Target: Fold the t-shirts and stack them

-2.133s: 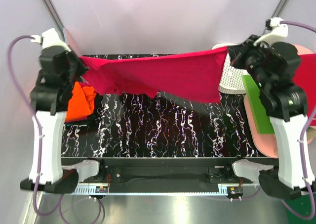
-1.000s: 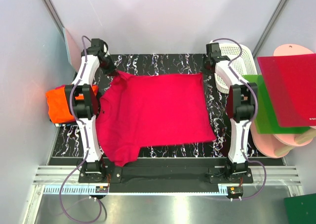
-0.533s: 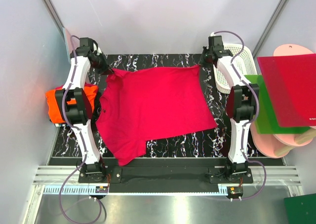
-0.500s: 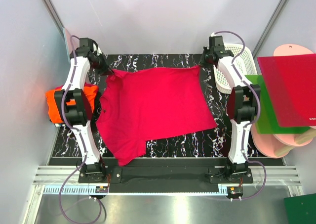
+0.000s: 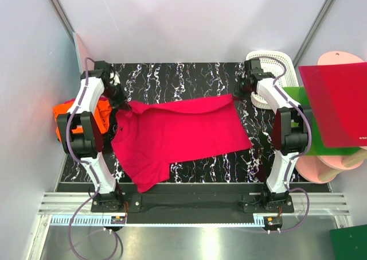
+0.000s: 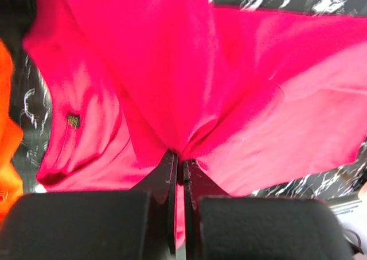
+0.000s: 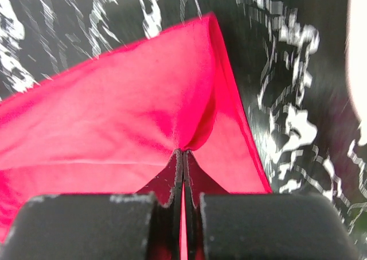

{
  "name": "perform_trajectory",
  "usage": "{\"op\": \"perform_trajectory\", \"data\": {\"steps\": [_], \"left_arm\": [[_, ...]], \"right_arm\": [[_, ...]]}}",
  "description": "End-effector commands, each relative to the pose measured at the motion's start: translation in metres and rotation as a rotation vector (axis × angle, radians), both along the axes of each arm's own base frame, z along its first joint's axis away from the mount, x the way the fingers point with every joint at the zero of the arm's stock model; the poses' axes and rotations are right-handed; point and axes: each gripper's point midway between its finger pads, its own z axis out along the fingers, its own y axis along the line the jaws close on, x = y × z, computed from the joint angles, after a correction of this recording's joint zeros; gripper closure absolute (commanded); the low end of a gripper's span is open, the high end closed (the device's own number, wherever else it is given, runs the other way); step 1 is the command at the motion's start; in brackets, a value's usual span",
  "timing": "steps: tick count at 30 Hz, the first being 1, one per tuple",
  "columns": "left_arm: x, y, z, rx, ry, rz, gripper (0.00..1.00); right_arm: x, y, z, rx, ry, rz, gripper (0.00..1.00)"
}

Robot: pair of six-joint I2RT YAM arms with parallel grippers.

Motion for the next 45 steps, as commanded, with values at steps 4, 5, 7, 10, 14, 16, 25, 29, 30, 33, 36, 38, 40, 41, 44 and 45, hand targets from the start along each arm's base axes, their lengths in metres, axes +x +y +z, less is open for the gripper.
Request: {"op": "perform_trajectory", "data": {"steps": [4,5,7,10,14,16,25,29,30,33,36,38,40,41,44,45], "left_arm": [[-0.035,0.013,0.009,0.08,0.091,0.002,1.0],[-0.041,0.014,0.007,0.089,0.115,0.004,1.0],[-0.052,0.015,0.004,0.102,0.154,0.008,1.0],[-0.065,0.017,-0.001,0.109,0.185,0.018,1.0],[-0.083,0.018,-0.018,0.124,0.262,0.027,1.0],[-0.087,0.019,-0.025,0.129,0.289,0.026,0.79],[-0.055,0.027,0.003,0.167,0.137,0.079,0.01],[-0.041,0.029,-0.001,0.17,0.133,0.081,0.01],[-0.039,0.028,-0.005,0.167,0.142,0.08,0.01],[-0.035,0.027,-0.02,0.182,0.178,0.061,0.01],[-0.037,0.025,-0.034,0.193,0.224,0.043,0.01],[-0.043,0.025,-0.045,0.202,0.263,0.04,0.01],[-0.048,0.025,-0.054,0.208,0.286,0.036,0.01],[-0.047,0.024,-0.057,0.206,0.285,0.037,0.03],[-0.046,0.02,-0.06,0.201,0.277,0.031,0.1],[-0.045,0.02,-0.059,0.2,0.272,0.029,0.13]], "right_arm": [[-0.037,0.008,-0.003,0.057,0.112,0.009,1.0],[-0.041,0.01,-0.006,0.065,0.127,0.016,1.0],[-0.048,0.01,-0.012,0.066,0.16,0.015,1.0],[-0.054,0.009,-0.018,0.063,0.194,0.004,1.0],[-0.059,0.007,-0.032,0.051,0.25,-0.006,1.0],[-0.062,0.008,-0.035,0.057,0.273,-0.003,1.0],[-0.081,0.012,-0.061,0.071,0.404,-0.004,0.97],[-0.083,0.015,-0.064,0.076,0.429,0.007,0.79],[-0.084,0.016,-0.062,0.075,0.438,0.01,0.76],[-0.088,0.011,-0.06,0.04,0.468,0.007,0.58],[-0.087,0.005,-0.049,-0.001,0.454,-0.001,0.36],[-0.081,0.002,-0.038,-0.016,0.412,-0.008,0.28],[-0.076,0.003,-0.03,-0.015,0.388,-0.01,0.26],[-0.071,0.003,-0.026,-0.012,0.371,-0.011,0.26],[-0.059,0.006,-0.016,0.0,0.323,-0.014,0.26],[-0.055,0.007,-0.013,0.005,0.305,-0.014,0.27]]}}
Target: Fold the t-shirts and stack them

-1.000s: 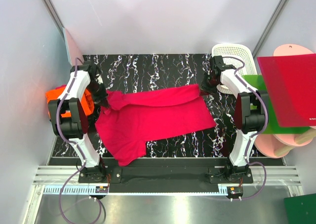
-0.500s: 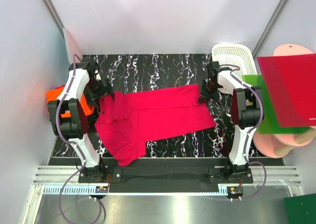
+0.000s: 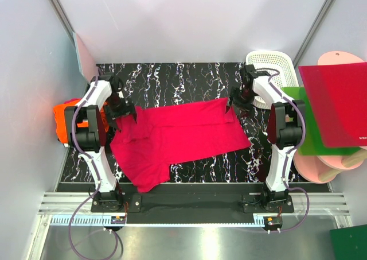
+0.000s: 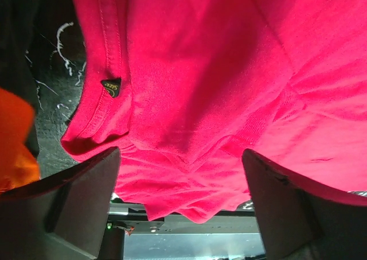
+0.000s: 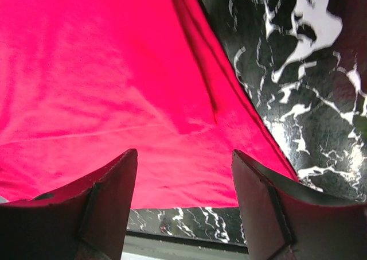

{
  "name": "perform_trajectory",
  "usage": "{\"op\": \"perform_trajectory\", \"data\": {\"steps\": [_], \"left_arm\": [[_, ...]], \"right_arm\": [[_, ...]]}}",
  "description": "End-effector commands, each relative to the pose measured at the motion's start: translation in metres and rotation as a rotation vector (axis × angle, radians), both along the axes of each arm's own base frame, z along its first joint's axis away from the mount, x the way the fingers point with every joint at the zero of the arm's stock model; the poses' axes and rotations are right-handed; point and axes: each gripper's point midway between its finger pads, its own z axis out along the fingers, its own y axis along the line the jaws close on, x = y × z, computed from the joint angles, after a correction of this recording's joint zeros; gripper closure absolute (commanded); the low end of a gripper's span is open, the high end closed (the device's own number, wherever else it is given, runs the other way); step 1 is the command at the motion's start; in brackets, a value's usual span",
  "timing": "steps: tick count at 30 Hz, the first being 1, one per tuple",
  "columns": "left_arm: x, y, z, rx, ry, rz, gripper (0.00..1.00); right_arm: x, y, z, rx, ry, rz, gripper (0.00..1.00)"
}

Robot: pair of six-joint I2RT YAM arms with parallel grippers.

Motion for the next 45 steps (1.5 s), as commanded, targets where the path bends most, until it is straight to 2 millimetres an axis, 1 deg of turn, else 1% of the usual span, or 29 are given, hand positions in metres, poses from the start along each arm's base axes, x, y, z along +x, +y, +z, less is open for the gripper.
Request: {"op": "perform_trajectory", "data": {"steps": [1,2,4,5,6,7,8,9,11,12,13,15,17,18,19,21,24,27,29,30,32,34,35,36,38,40,42,43,45], "left_arm": [[0.011,0.0,0.003,0.018,-0.053,-0.01,0.16],[0.013,-0.002,0.004,0.014,-0.064,-0.012,0.18],[0.02,-0.004,0.005,0.01,-0.076,-0.018,0.39],[0.023,-0.006,0.005,0.002,-0.081,-0.022,0.55],[0.03,-0.007,0.008,0.001,-0.098,-0.023,0.94],[0.032,-0.007,0.004,-0.001,-0.089,-0.016,1.0],[0.034,-0.01,0.004,-0.009,-0.087,-0.02,1.0],[0.04,-0.012,0.004,-0.011,-0.093,-0.023,1.0],[0.042,-0.014,0.005,-0.007,-0.093,-0.027,1.0],[0.045,-0.015,0.005,-0.005,-0.096,-0.03,1.0],[0.046,-0.016,0.005,-0.004,-0.094,-0.03,1.0],[0.048,-0.016,0.0,0.001,-0.077,-0.031,1.0],[0.047,-0.016,-0.004,0.003,-0.049,-0.031,1.0],[0.05,-0.016,-0.006,0.008,-0.043,-0.032,1.0],[0.053,-0.016,-0.007,0.01,-0.046,-0.035,1.0],[0.059,-0.009,-0.01,0.051,-0.03,-0.041,1.0],[0.07,-0.018,-0.014,0.098,-0.024,-0.093,1.0],[0.08,-0.023,-0.021,0.142,-0.005,-0.115,1.0],[0.089,-0.026,-0.027,0.171,0.003,-0.13,1.0],[0.092,-0.028,-0.027,0.177,-0.001,-0.127,1.0],[0.096,-0.029,-0.03,0.195,-0.007,-0.126,1.0],[0.099,-0.027,-0.032,0.207,-0.013,-0.116,1.0],[0.101,-0.026,-0.033,0.216,-0.021,-0.113,1.0],[0.104,-0.026,-0.033,0.221,-0.032,-0.105,1.0],[0.114,-0.025,-0.032,0.226,-0.058,-0.091,1.0],[0.12,-0.024,-0.027,0.231,-0.078,-0.076,1.0],[0.116,-0.021,-0.026,0.243,-0.062,-0.065,1.0],[0.111,-0.019,-0.022,0.251,-0.055,-0.064,1.0],[0.104,-0.014,-0.014,0.273,-0.06,-0.052,1.0]], "right_arm": [[0.025,0.006,0.041,0.012,-0.147,0.005,0.28],[0.033,0.009,0.045,0.024,-0.187,0.011,0.29],[0.043,0.016,0.045,0.053,-0.221,0.035,0.33],[0.05,0.02,0.043,0.058,-0.24,0.043,0.43],[0.053,0.023,0.029,0.064,-0.216,0.048,0.57],[0.061,0.025,0.029,0.072,-0.226,0.052,0.73],[0.064,0.027,0.022,0.078,-0.213,0.054,0.89],[0.066,0.032,0.006,0.094,-0.179,0.06,1.0],[0.077,0.038,0.007,0.115,-0.19,0.065,1.0],[0.079,0.043,-0.002,0.125,-0.174,0.068,1.0],[0.086,0.046,0.002,0.131,-0.193,0.073,1.0],[0.088,0.048,-0.01,0.121,-0.163,0.068,1.0],[0.091,0.046,-0.012,0.103,-0.142,0.062,1.0],[0.09,0.041,-0.027,0.071,-0.107,0.054,1.0],[0.091,0.039,-0.023,0.053,-0.098,0.049,1.0],[0.096,0.028,-0.033,-0.019,-0.089,0.037,1.0],[0.111,0.012,-0.031,-0.122,-0.135,0.003,1.0],[0.137,0.0,-0.016,-0.211,-0.226,-0.03,1.0],[0.149,-0.01,-0.017,-0.278,-0.259,-0.046,1.0],[0.16,-0.013,-0.007,-0.298,-0.303,-0.047,1.0],[0.171,-0.023,-0.008,-0.356,-0.336,-0.069,1.0],[0.189,-0.024,0.002,-0.366,-0.405,-0.082,1.0],[0.193,-0.024,0.0,-0.369,-0.418,-0.087,1.0],[0.202,-0.022,0.007,-0.362,-0.455,-0.092,1.0],[0.209,-0.017,0.006,-0.338,-0.47,-0.093,1.0],[0.216,-0.009,0.026,-0.289,-0.52,-0.088,1.0],[0.219,0.008,0.039,-0.194,-0.55,-0.054,1.0],[0.216,0.019,0.055,-0.139,-0.567,-0.038,1.0],[0.205,0.027,0.054,-0.092,-0.537,-0.024,1.0]]}}
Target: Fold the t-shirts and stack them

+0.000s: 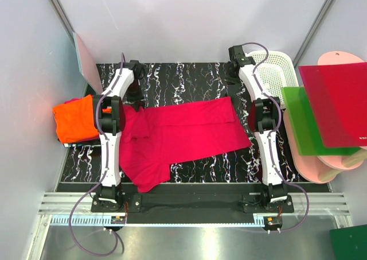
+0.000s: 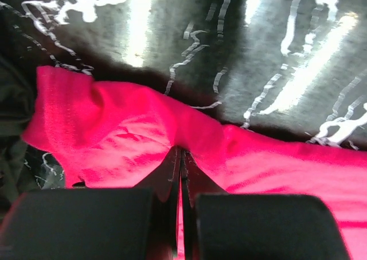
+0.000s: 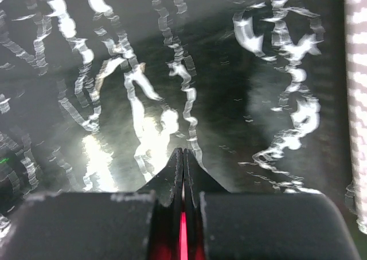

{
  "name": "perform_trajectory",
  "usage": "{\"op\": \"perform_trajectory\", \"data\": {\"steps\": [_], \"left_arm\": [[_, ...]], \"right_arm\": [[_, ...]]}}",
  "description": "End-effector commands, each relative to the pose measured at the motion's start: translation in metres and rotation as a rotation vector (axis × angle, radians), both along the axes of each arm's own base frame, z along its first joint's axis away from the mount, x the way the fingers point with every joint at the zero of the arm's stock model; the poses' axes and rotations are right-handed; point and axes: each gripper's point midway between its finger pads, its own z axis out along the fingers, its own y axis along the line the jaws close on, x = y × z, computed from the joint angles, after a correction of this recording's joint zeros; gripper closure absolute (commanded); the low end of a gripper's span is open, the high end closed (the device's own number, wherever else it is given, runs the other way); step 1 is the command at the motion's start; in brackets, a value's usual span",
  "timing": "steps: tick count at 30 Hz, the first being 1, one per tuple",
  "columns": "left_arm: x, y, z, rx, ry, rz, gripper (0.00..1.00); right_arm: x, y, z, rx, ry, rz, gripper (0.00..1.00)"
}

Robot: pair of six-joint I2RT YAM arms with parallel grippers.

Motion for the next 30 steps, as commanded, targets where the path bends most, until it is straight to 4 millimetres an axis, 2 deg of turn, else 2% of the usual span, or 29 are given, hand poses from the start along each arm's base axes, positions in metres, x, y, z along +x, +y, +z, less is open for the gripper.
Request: {"op": "perform_trajectory", "data": {"steps": [1,2,3,4,5,6,7,8,9,10,11,13,14,16,17,20,22,24,25,27,28,29,30], "left_arm": [[-0.012,0.015,0.033,0.059,-0.05,0.04,0.98],[-0.014,0.014,0.038,0.051,-0.071,0.039,0.92],[-0.009,0.011,0.045,0.031,-0.117,0.037,0.84],[-0.017,0.01,0.057,0.021,-0.142,0.034,0.56],[-0.018,0.01,0.063,0.015,-0.162,0.034,0.42],[-0.017,0.009,0.069,0.009,-0.19,0.031,0.31],[-0.023,0.01,0.076,0.011,-0.204,0.032,0.19],[-0.025,0.011,0.079,0.015,-0.214,0.029,0.02],[-0.026,0.013,0.082,0.023,-0.225,0.03,0.01],[-0.031,0.014,0.085,0.027,-0.228,0.026,0.01],[-0.033,0.014,0.085,0.026,-0.229,0.018,0.01],[-0.038,0.013,0.084,0.019,-0.221,0.006,0.01],[-0.04,0.012,0.084,0.017,-0.218,0.001,0.01],[-0.042,0.013,0.081,0.019,-0.212,-0.005,0.01],[-0.042,0.013,0.081,0.018,-0.211,-0.007,0.01],[-0.041,0.011,0.083,0.005,-0.22,-0.014,0.01],[-0.039,0.01,0.086,0.0,-0.234,-0.011,0.01],[-0.036,0.008,0.089,-0.004,-0.246,-0.018,0.01],[-0.035,0.007,0.091,-0.006,-0.25,-0.021,0.01],[-0.032,0.006,0.095,-0.011,-0.261,-0.025,0.01],[-0.031,0.005,0.095,-0.013,-0.266,-0.029,0.01],[-0.03,0.005,0.096,-0.012,-0.265,-0.032,0.01],[-0.03,0.004,0.096,-0.015,-0.265,-0.034,0.01]], "right_arm": [[-0.002,0.032,0.076,0.147,-0.124,0.087,1.0],[-0.014,0.035,0.065,0.169,-0.075,0.101,1.0],[-0.018,0.038,0.07,0.185,-0.081,0.115,1.0],[-0.026,0.041,0.089,0.209,-0.099,0.137,1.0],[-0.038,0.042,0.079,0.216,-0.06,0.151,1.0],[-0.042,0.045,0.085,0.231,-0.069,0.168,1.0],[-0.051,0.05,0.104,0.256,-0.09,0.197,1.0],[-0.064,0.049,0.092,0.261,-0.048,0.205,1.0],[-0.07,0.051,0.095,0.268,-0.049,0.218,1.0],[-0.079,0.053,0.106,0.28,-0.059,0.232,1.0],[-0.094,0.053,0.091,0.286,-0.009,0.247,1.0],[-0.112,0.055,0.09,0.304,0.02,0.269,1.0],[-0.127,0.056,0.072,0.311,0.078,0.277,1.0],[-0.143,0.058,0.057,0.333,0.139,0.293,1.0],[-0.155,0.058,0.04,0.338,0.196,0.295,1.0],[-0.171,0.058,0.008,0.335,0.302,0.29,1.0],[-0.174,0.057,-0.013,0.311,0.347,0.284,1.0],[-0.17,0.058,-0.02,0.291,0.355,0.276,1.0],[-0.168,0.056,-0.03,0.276,0.372,0.269,1.0],[-0.156,0.055,-0.031,0.252,0.354,0.262,1.0],[-0.152,0.052,-0.041,0.226,0.362,0.25,1.0],[-0.141,0.053,-0.035,0.216,0.333,0.25,1.0],[-0.137,0.052,-0.038,0.202,0.329,0.243,1.0]]}}
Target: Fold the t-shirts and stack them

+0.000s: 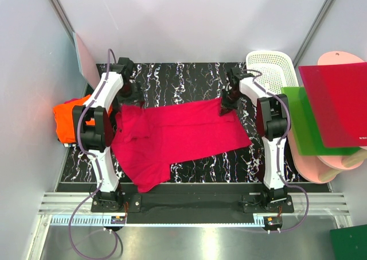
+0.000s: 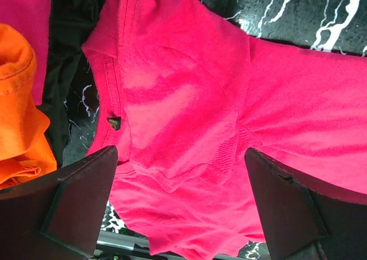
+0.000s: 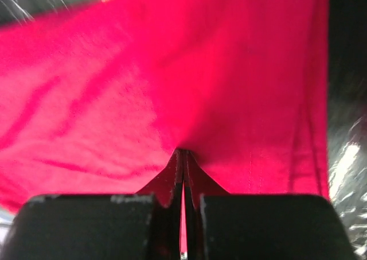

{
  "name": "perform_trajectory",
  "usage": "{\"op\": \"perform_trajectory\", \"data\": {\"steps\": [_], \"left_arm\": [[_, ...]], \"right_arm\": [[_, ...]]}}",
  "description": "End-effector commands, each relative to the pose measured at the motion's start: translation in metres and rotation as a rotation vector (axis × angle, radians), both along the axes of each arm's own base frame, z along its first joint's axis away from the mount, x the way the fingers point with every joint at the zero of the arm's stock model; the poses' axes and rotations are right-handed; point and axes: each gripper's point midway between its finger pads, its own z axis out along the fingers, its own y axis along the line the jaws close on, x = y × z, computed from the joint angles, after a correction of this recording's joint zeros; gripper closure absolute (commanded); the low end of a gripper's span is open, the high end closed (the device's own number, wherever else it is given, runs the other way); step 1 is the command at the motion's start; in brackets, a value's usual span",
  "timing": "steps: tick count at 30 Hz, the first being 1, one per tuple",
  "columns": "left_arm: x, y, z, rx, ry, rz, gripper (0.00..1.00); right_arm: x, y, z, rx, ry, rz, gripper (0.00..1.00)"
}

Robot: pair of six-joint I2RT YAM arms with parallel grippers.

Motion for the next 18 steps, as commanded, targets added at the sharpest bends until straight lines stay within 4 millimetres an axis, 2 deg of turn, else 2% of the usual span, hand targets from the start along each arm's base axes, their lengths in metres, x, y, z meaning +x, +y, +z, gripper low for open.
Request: {"op": "perform_trajectory", "data": {"steps": [1,2,3,4,5,6,7,8,9,10,11,12,13,15,18], "left_arm": [[0.017,-0.006,0.019,-0.02,-0.078,-0.03,0.01],[0.016,-0.007,0.017,-0.019,-0.07,-0.033,0.01],[0.017,-0.008,0.016,-0.023,-0.065,-0.034,0.01],[0.016,-0.008,0.016,-0.023,-0.06,-0.036,0.01],[0.014,-0.009,0.015,-0.024,-0.049,-0.039,0.01],[0.017,-0.009,0.018,-0.02,-0.057,-0.041,0.01],[0.017,-0.01,0.018,-0.019,-0.054,-0.045,0.01],[0.016,-0.01,0.019,-0.019,-0.051,-0.045,0.01],[0.019,-0.01,0.021,-0.019,-0.057,-0.047,0.01],[0.02,-0.011,0.022,-0.02,-0.058,-0.05,0.01],[0.02,-0.011,0.022,-0.018,-0.055,-0.055,0.01],[0.022,-0.011,0.023,-0.017,-0.058,-0.054,0.01],[0.022,-0.011,0.023,-0.018,-0.055,-0.055,0.01],[0.022,-0.012,0.021,-0.025,-0.043,-0.057,0.01],[0.017,-0.015,0.007,-0.037,0.003,-0.052,0.01]], "right_arm": [[0.039,-0.005,-0.003,-0.1,-0.099,0.0,1.0],[0.051,-0.004,0.002,-0.109,-0.129,-0.004,1.0],[0.055,-0.007,-0.011,-0.139,-0.12,-0.007,1.0],[0.07,-0.008,-0.002,-0.147,-0.159,-0.014,1.0],[0.073,-0.01,-0.004,-0.166,-0.156,-0.018,1.0],[0.077,-0.016,-0.018,-0.208,-0.145,-0.024,1.0],[0.093,-0.016,-0.009,-0.218,-0.188,-0.034,1.0],[0.095,-0.018,-0.01,-0.228,-0.181,-0.032,1.0],[0.097,-0.026,-0.027,-0.28,-0.163,-0.04,1.0],[0.114,-0.025,-0.014,-0.285,-0.215,-0.043,1.0],[0.113,-0.029,-0.017,-0.303,-0.199,-0.046,1.0],[0.115,-0.036,-0.03,-0.342,-0.185,-0.053,1.0],[0.122,-0.038,-0.023,-0.344,-0.207,-0.067,1.0],[0.126,-0.052,-0.025,-0.368,-0.207,-0.11,1.0],[0.127,-0.07,-0.02,-0.394,-0.203,-0.179,1.0]]}}
